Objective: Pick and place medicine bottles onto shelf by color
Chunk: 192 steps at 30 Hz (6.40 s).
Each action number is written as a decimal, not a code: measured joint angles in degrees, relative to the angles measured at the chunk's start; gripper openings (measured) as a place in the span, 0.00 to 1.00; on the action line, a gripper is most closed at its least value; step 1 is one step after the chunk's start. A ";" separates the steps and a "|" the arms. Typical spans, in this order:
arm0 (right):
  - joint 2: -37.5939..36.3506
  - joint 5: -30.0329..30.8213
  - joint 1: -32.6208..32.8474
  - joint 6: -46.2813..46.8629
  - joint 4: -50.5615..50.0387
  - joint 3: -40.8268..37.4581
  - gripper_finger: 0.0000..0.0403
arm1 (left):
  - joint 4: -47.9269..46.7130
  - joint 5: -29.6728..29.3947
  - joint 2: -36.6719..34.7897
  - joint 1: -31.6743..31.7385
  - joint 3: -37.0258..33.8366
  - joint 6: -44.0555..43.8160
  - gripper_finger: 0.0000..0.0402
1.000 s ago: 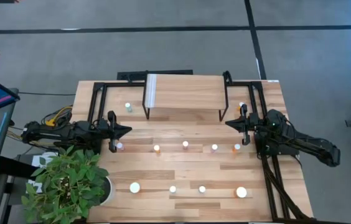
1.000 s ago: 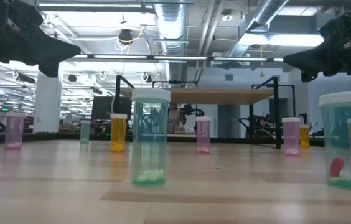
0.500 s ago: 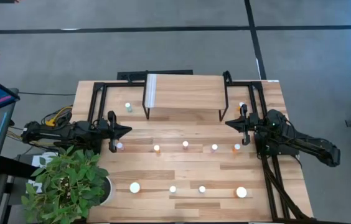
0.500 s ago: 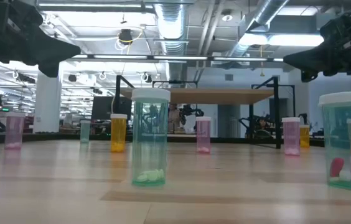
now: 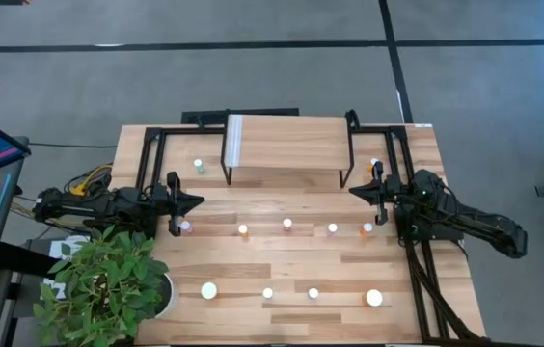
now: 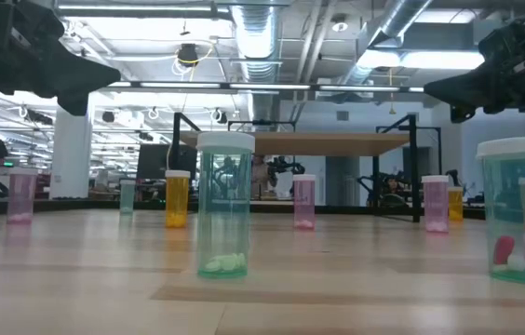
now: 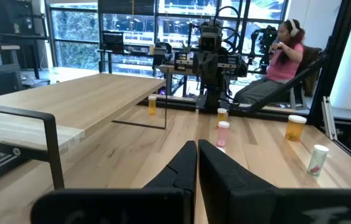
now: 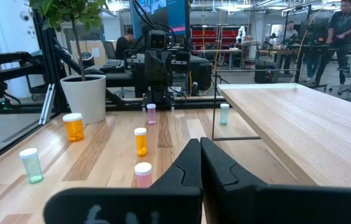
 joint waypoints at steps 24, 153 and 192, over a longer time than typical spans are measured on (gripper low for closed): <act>0.00 -0.01 0.00 0.01 0.00 -0.01 0.02 | 0.00 0.01 0.00 0.00 0.00 -0.01 0.01; 22.60 60.12 -6.80 29.09 -28.10 12.62 0.58 | 0.01 0.01 0.00 -0.01 0.01 -0.01 0.01; 51.84 47.11 -17.97 23.78 -11.08 12.62 0.57 | 0.01 0.01 0.00 -0.01 0.00 -0.01 0.01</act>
